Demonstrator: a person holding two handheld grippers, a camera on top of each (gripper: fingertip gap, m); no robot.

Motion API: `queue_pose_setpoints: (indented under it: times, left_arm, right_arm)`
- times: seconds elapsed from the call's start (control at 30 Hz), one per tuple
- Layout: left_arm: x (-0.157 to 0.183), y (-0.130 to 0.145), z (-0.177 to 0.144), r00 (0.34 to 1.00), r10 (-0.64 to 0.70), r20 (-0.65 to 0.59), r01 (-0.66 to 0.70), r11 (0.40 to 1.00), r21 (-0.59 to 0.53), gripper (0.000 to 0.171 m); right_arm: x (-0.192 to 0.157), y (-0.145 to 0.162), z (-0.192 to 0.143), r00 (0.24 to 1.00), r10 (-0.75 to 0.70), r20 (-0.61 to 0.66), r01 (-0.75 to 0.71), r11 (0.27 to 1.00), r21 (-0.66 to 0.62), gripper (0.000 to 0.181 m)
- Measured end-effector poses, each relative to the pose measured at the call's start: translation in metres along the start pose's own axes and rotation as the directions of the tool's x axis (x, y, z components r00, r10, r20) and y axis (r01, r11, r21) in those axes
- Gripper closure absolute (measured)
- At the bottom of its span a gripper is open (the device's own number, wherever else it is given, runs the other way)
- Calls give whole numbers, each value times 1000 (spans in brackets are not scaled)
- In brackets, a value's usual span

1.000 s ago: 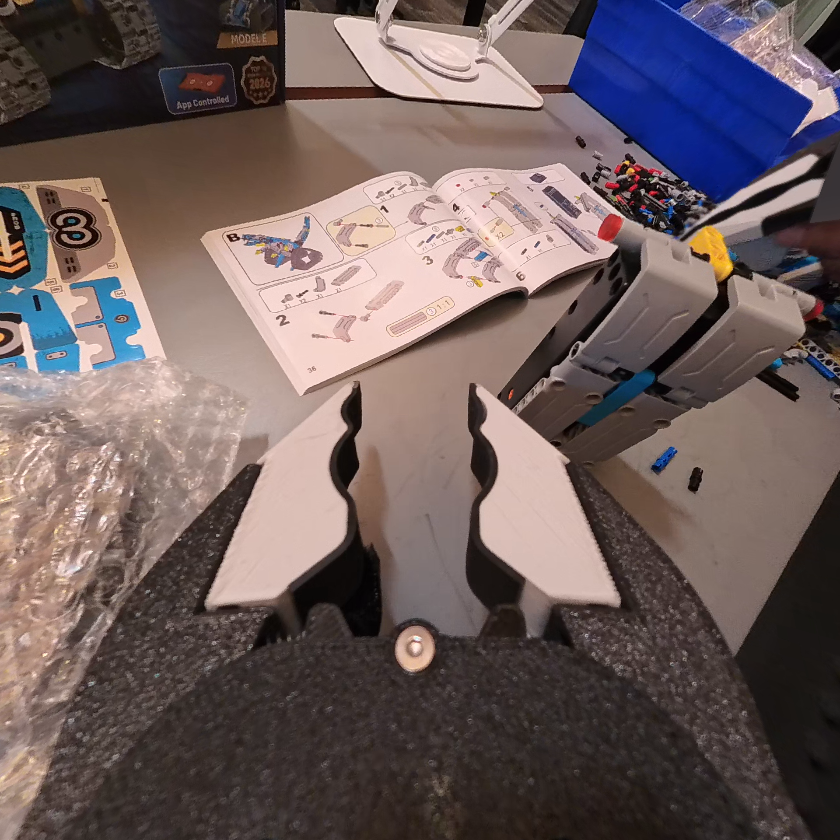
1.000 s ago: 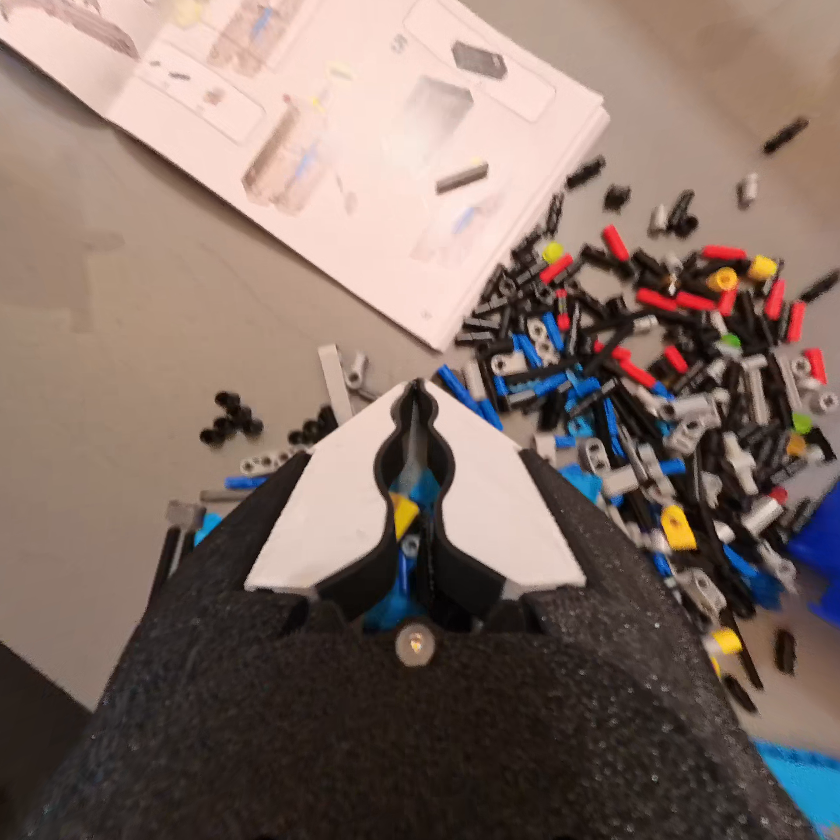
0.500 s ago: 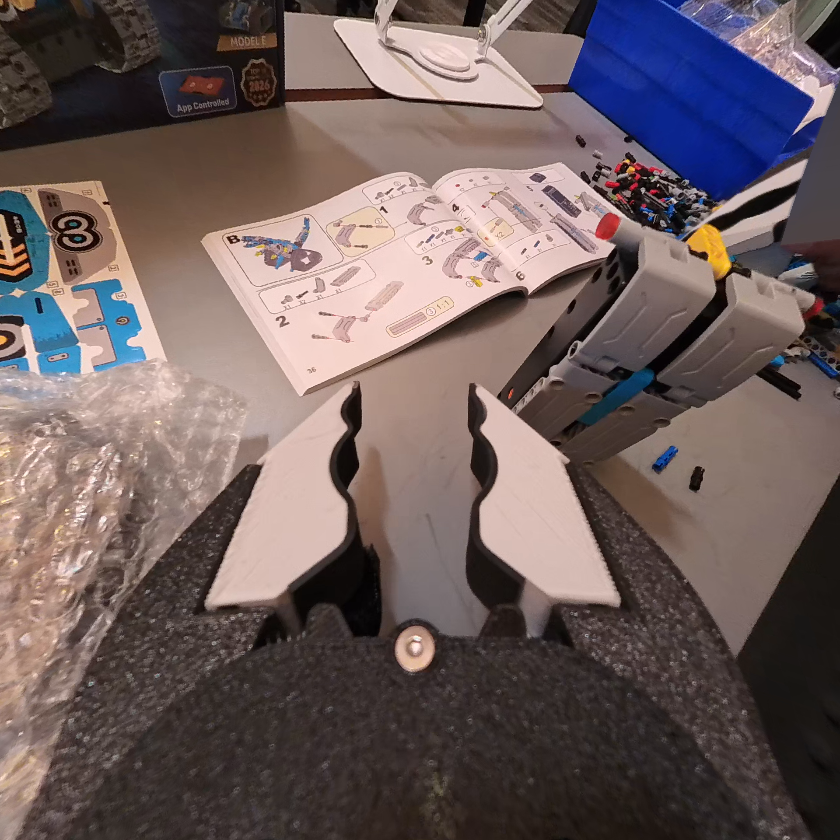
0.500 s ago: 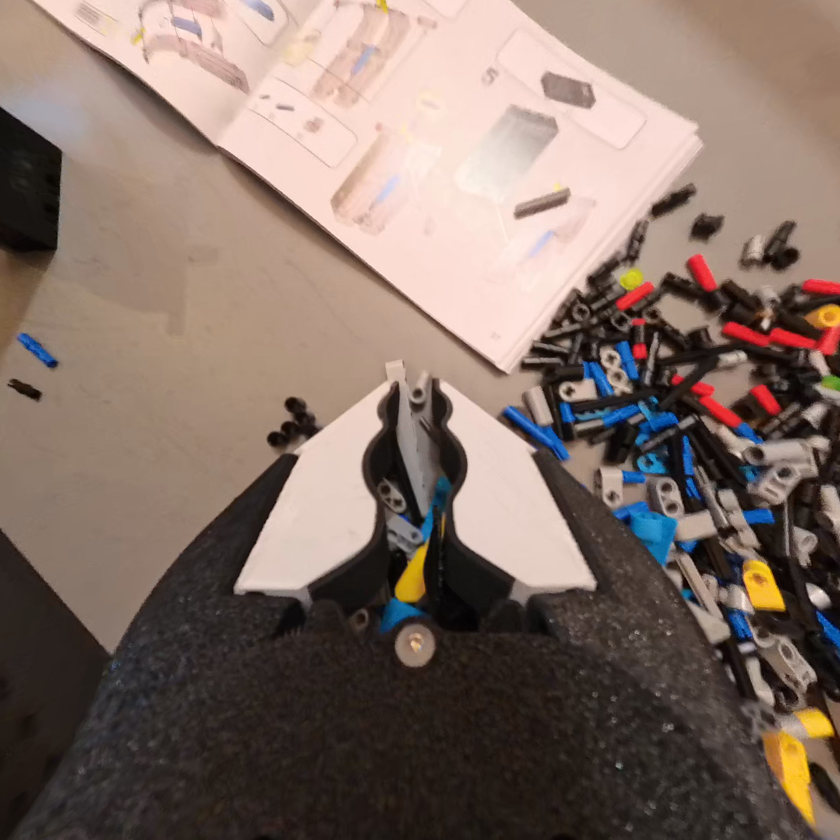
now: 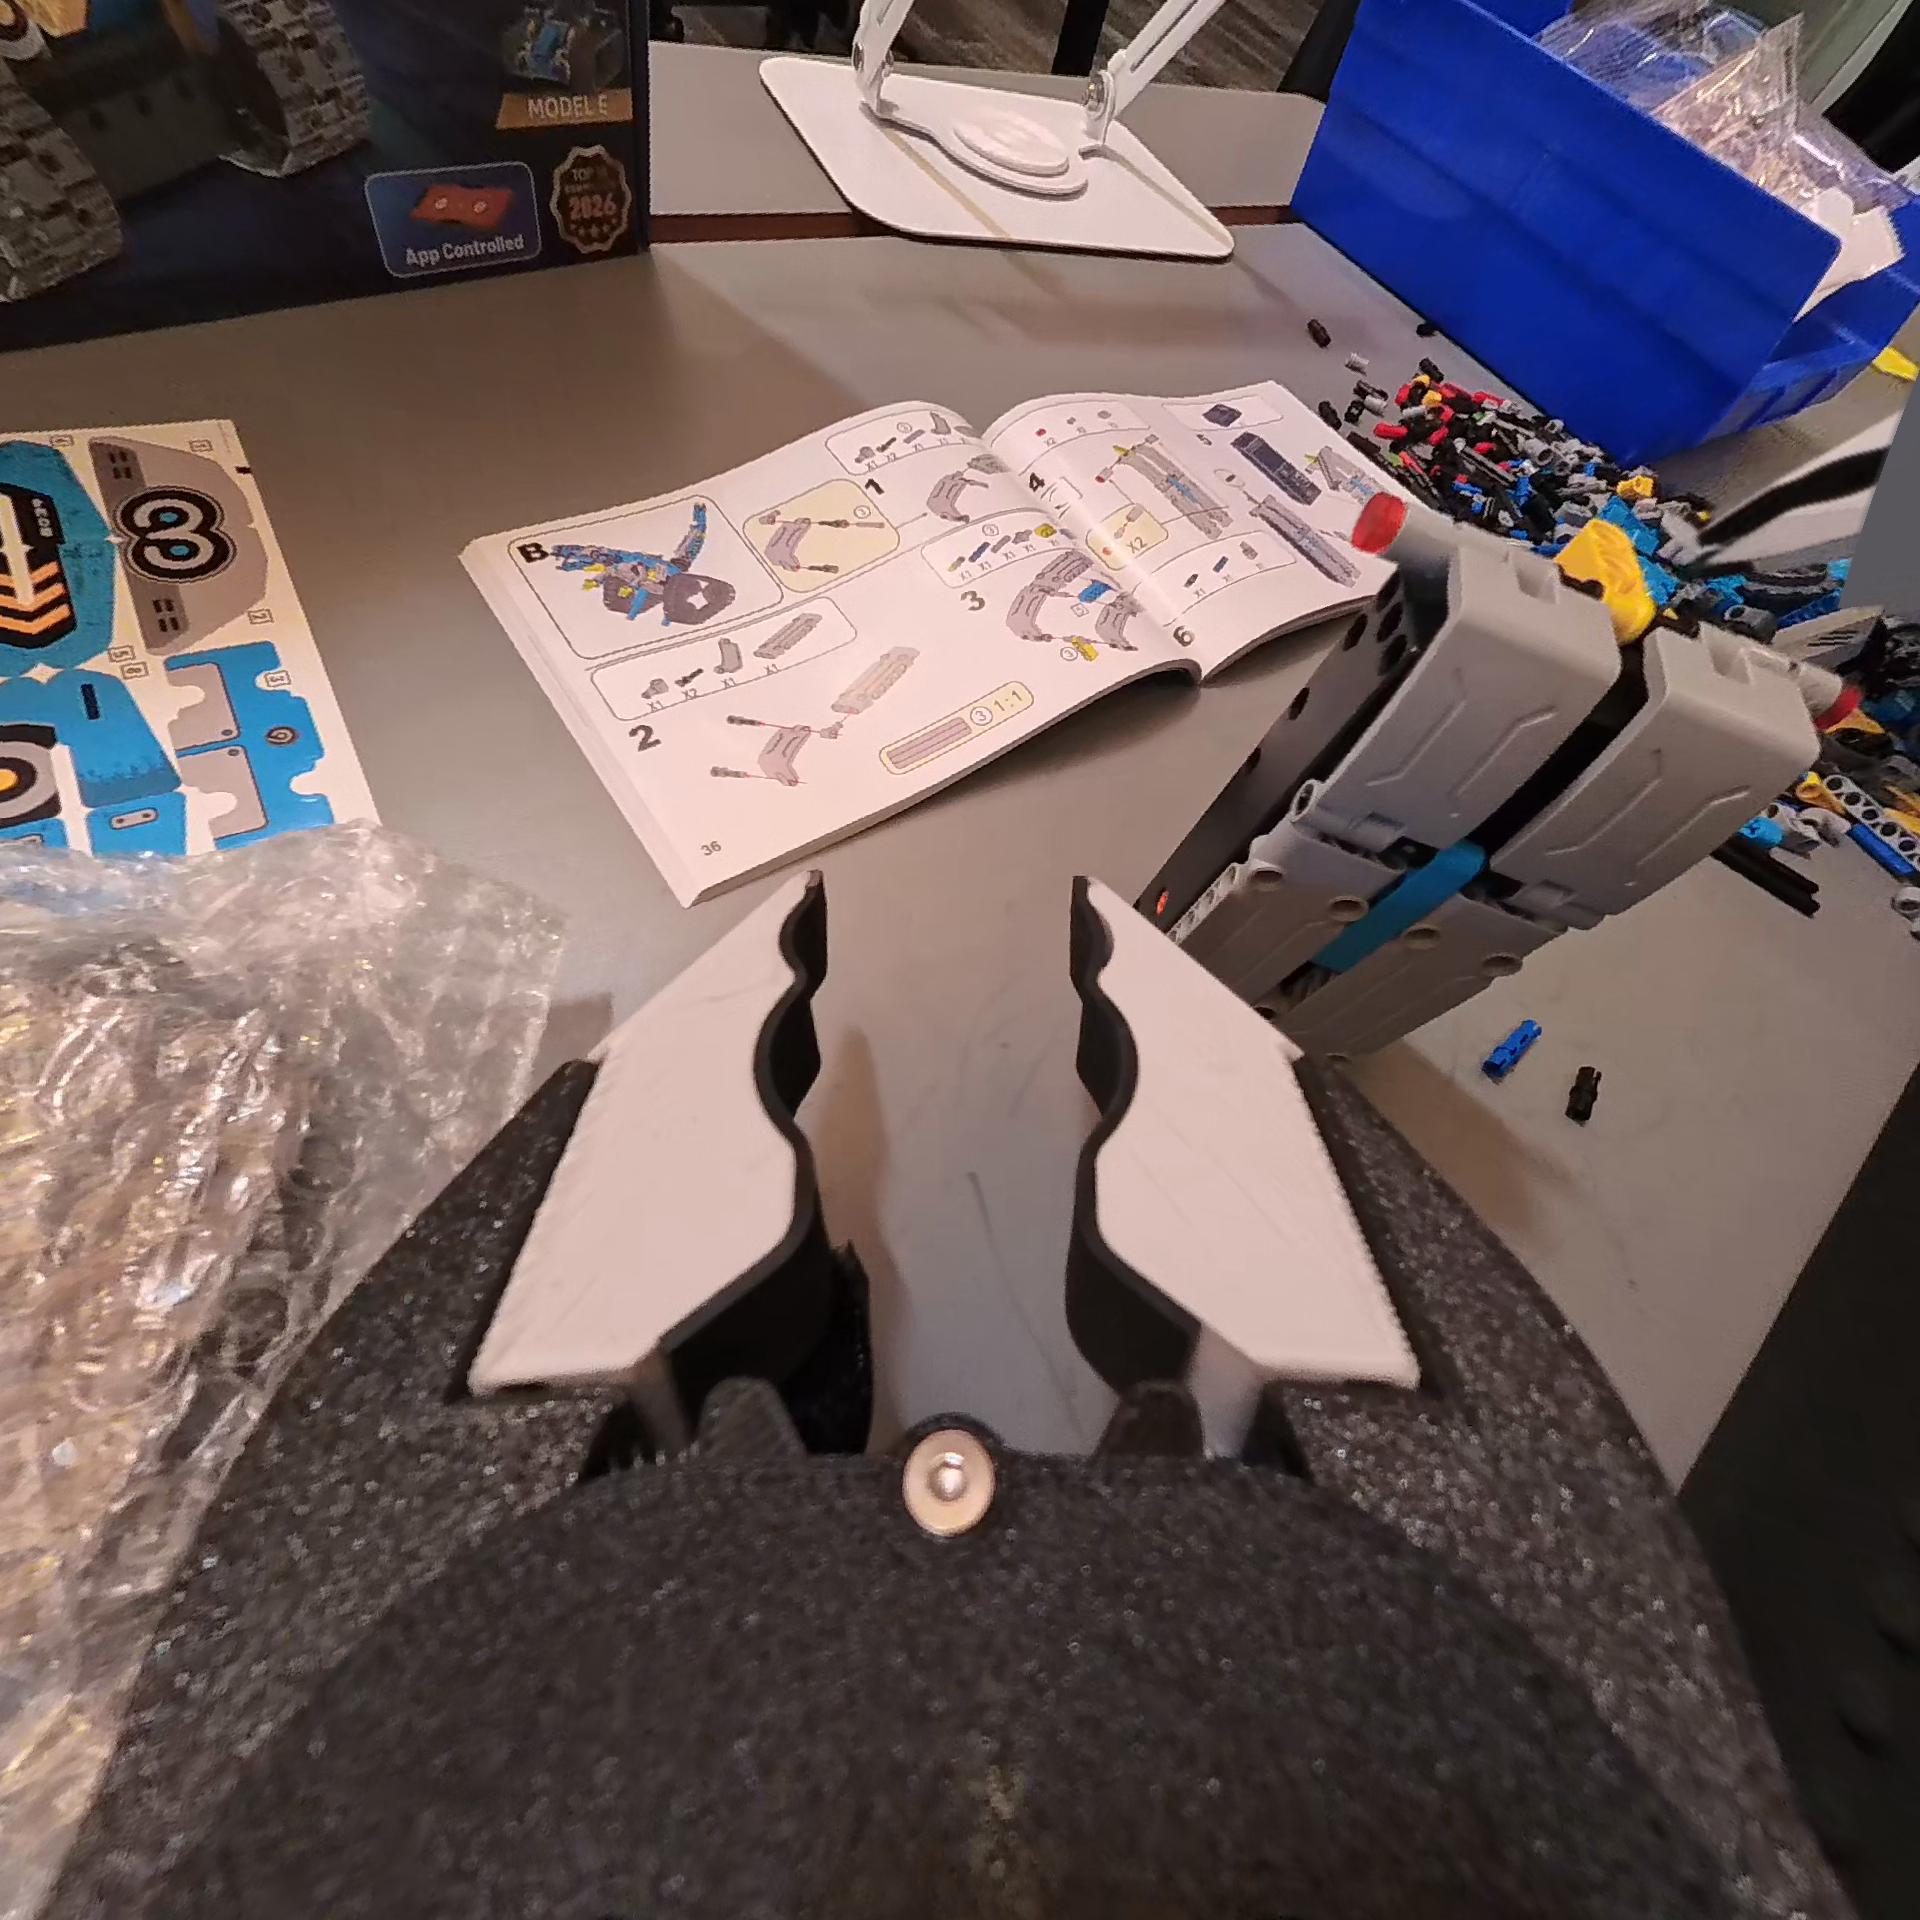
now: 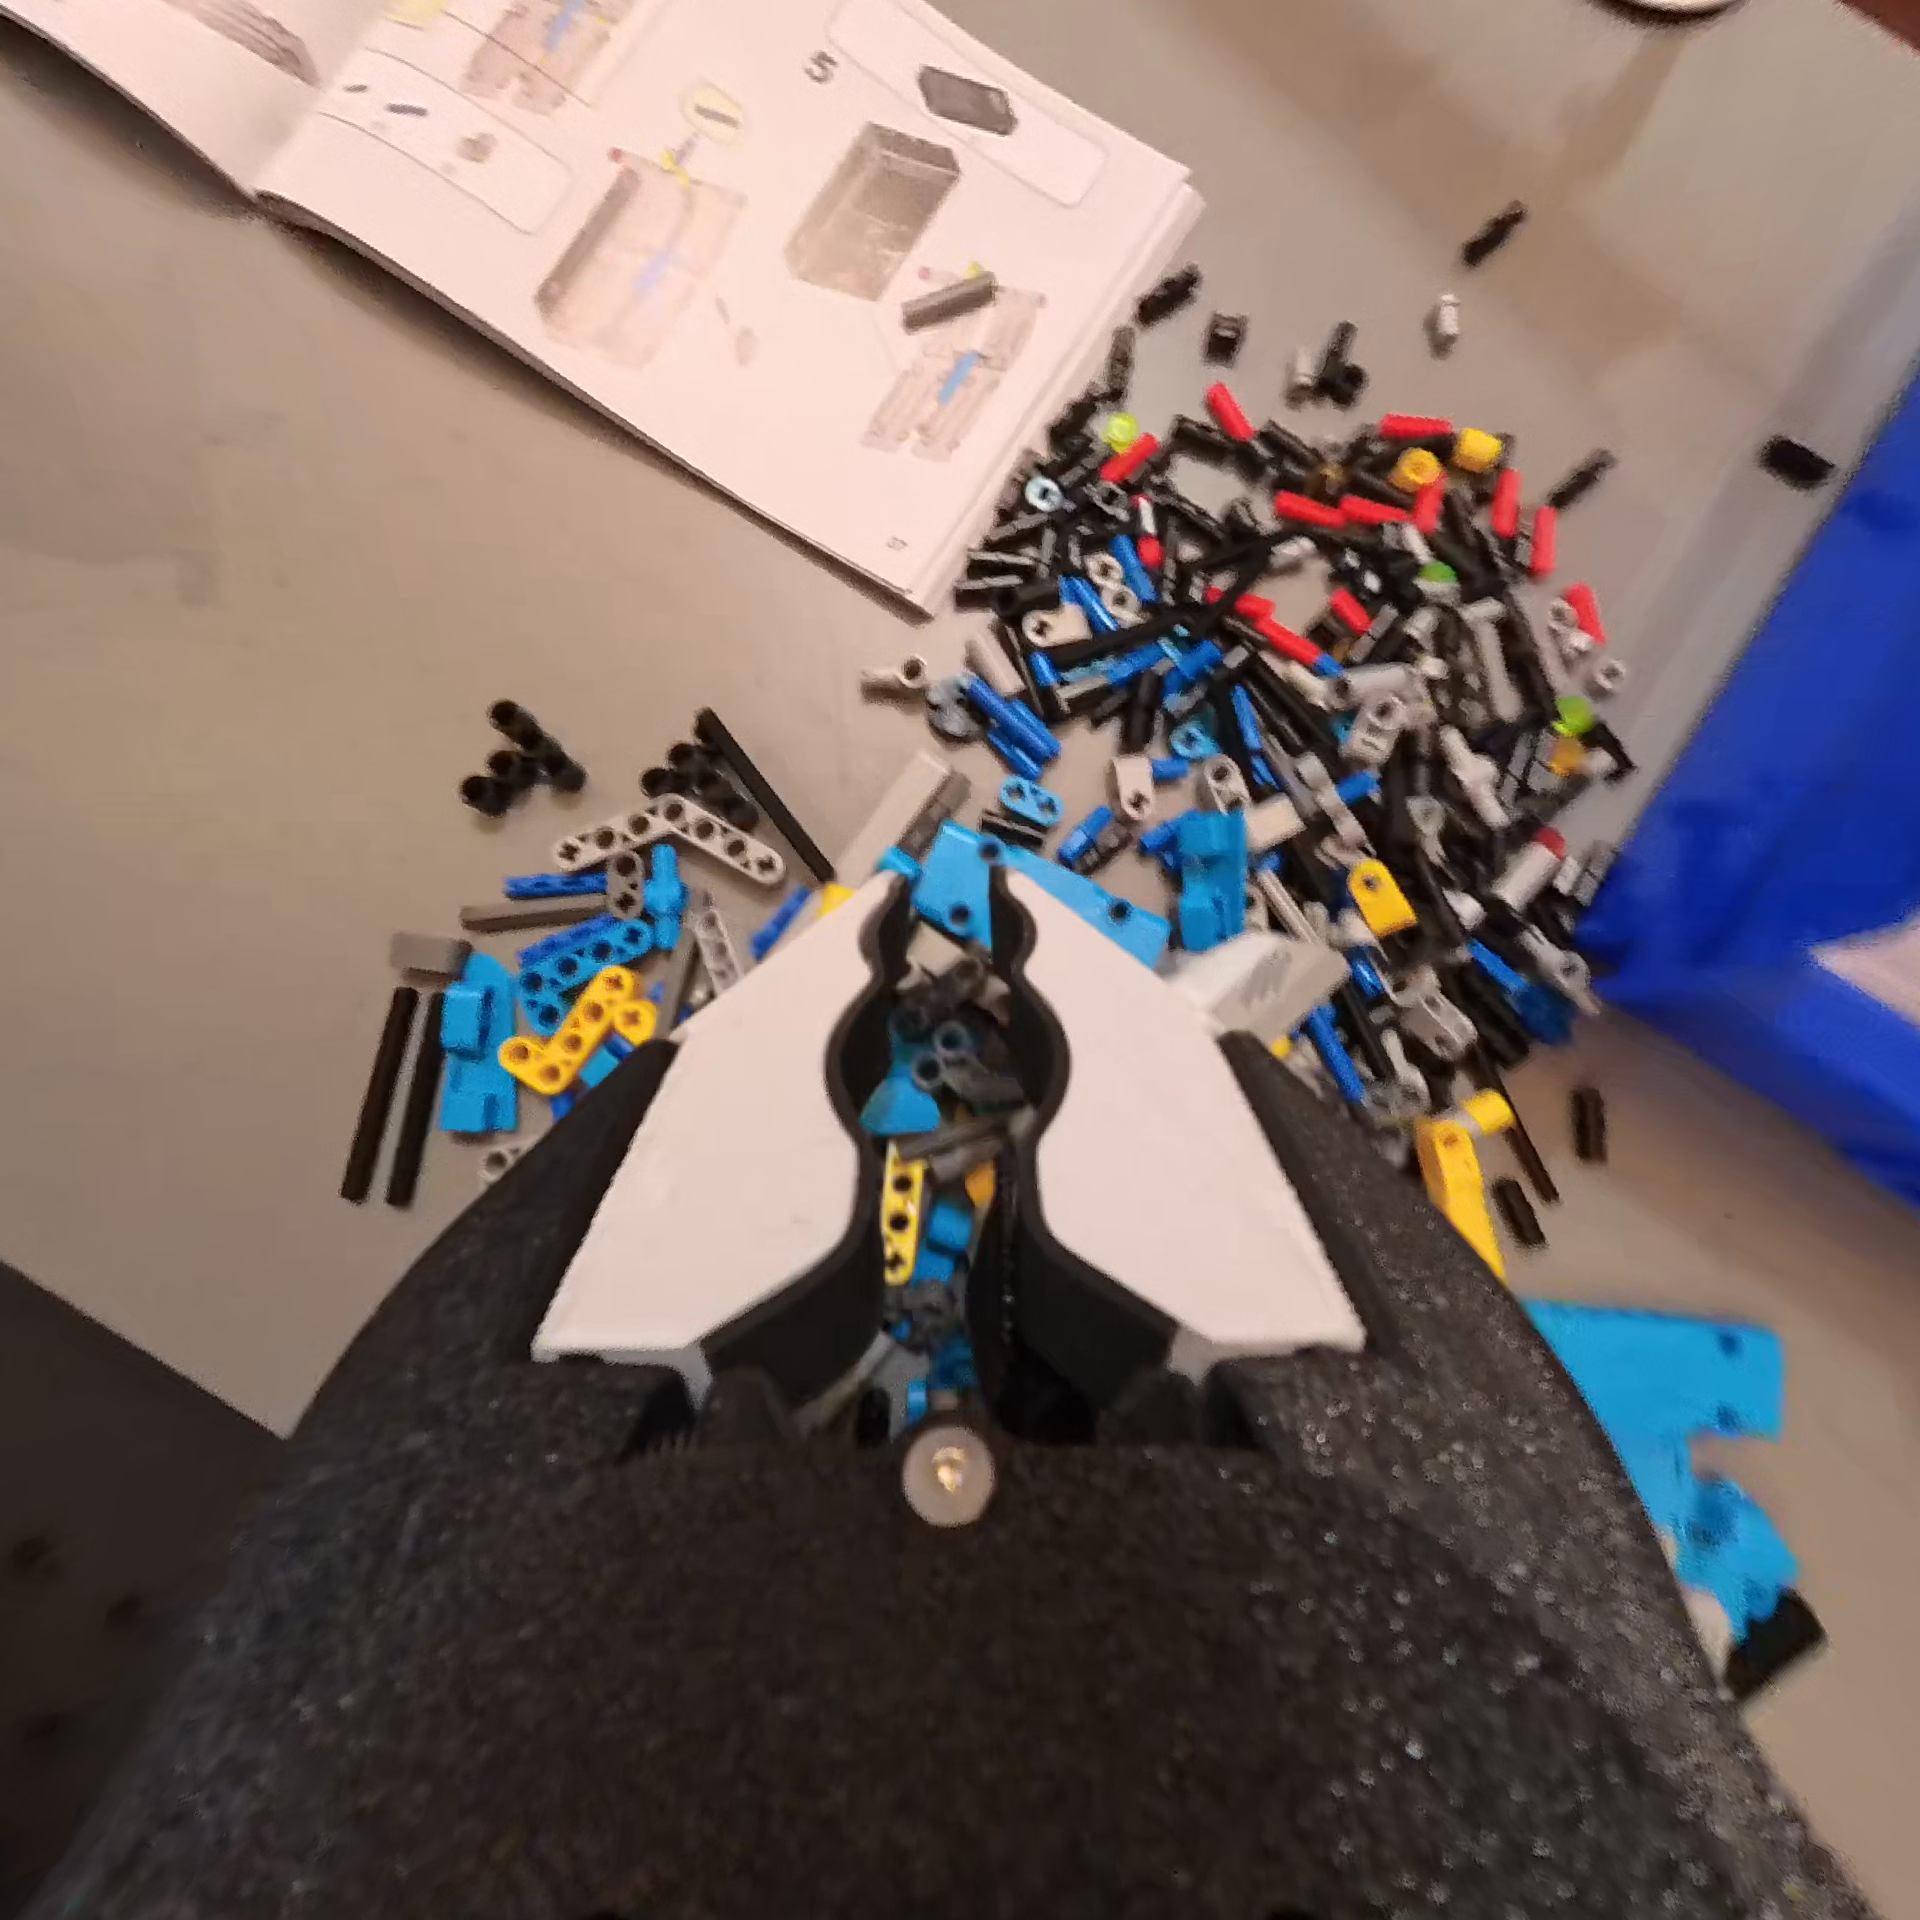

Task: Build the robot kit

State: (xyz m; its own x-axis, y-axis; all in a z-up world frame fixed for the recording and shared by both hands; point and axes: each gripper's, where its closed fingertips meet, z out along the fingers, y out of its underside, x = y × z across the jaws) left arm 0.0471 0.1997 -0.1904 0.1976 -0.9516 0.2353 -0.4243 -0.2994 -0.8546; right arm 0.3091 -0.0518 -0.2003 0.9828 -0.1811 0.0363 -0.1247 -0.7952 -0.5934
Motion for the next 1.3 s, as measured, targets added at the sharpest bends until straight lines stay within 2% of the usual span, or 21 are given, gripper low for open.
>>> queue_pose_setpoints:
  times: [0.07,0.2,0.27,0.37,0.4,0.5,0.6,0.77,0.9,1.03,1.17,1.23,1.3]
  left_arm:
    - [0,0,0,1000,3,5,-3,1000,-3,125]
    - [1,1,1,1000,26,18,-26,1000,-11,125]
    - [1,2,1,999,40,25,-39,999,-12,125]
    - [-3,0,0,999,28,36,-28,1000,-2,126]
    - [-6,-1,-1,999,23,49,-23,1000,3,126]
    - [-14,-3,-5,996,15,83,-17,1000,22,126]
    - [-15,-2,-4,994,39,106,-41,999,12,126]
    - [-11,0,-2,985,110,135,-110,994,-8,127]
    - [-12,-2,-4,982,121,147,-122,992,4,128]
    - [-15,-5,-7,985,91,148,-96,995,28,128]
    - [-14,-4,-6,982,108,152,-113,993,21,128]
    - [-13,-3,-5,978,129,161,-132,991,10,128]
    - [-12,-2,-4,975,146,169,-148,989,0,128]
  right_arm:
    - [4,12,-10,999,31,-42,-31,1000,7,167]
    - [-20,34,-19,999,23,35,-23,1000,5,164]
    - [-41,43,-22,993,-30,110,28,999,19,161]
    - [-94,54,-33,936,-128,328,116,992,56,155]
    - [-101,58,-34,931,-165,326,153,986,62,155]
    - [-91,74,-32,951,-236,198,234,972,35,158]
    - [-73,81,-31,976,-189,109,187,982,29,165]
    - [-48,83,-48,989,-145,4,145,988,59,164]
    - [-24,79,-73,991,11,-136,14,983,183,164]
    - [-7,97,-91,962,189,-195,-127,948,291,165]
    - [-10,97,-100,971,216,-101,-175,934,310,162]
    - [-29,82,-99,976,219,23,-212,910,357,154]
    - [-64,71,-80,972,167,163,-211,926,314,151]
